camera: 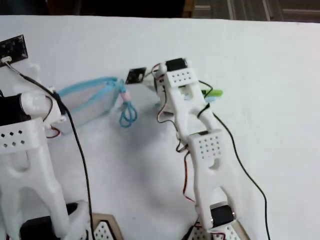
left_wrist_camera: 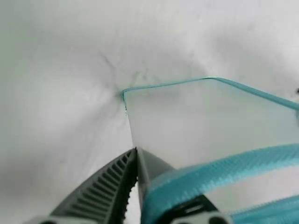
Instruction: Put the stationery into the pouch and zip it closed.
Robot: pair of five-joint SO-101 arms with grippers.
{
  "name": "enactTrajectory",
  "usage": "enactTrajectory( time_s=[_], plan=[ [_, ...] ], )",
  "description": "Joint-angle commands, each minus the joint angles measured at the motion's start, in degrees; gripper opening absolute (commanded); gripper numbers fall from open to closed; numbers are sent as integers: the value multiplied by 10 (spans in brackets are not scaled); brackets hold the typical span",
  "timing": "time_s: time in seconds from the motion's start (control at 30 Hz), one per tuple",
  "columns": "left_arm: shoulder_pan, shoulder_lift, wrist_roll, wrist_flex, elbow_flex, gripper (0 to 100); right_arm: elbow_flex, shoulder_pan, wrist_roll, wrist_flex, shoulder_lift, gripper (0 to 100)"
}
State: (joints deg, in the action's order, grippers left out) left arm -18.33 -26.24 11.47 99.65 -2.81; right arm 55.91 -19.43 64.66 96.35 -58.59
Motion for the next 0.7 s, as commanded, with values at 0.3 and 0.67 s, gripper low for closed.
enactTrajectory(
  time_s=[0.3, 0.67],
  plan=[
    [6, -3, -3, -22, 3, 21, 180, -7, 19, 51, -88, 28],
    [6, -3, -3, -23, 2, 21, 181, -1, 18, 52, 29, 18]
  ],
)
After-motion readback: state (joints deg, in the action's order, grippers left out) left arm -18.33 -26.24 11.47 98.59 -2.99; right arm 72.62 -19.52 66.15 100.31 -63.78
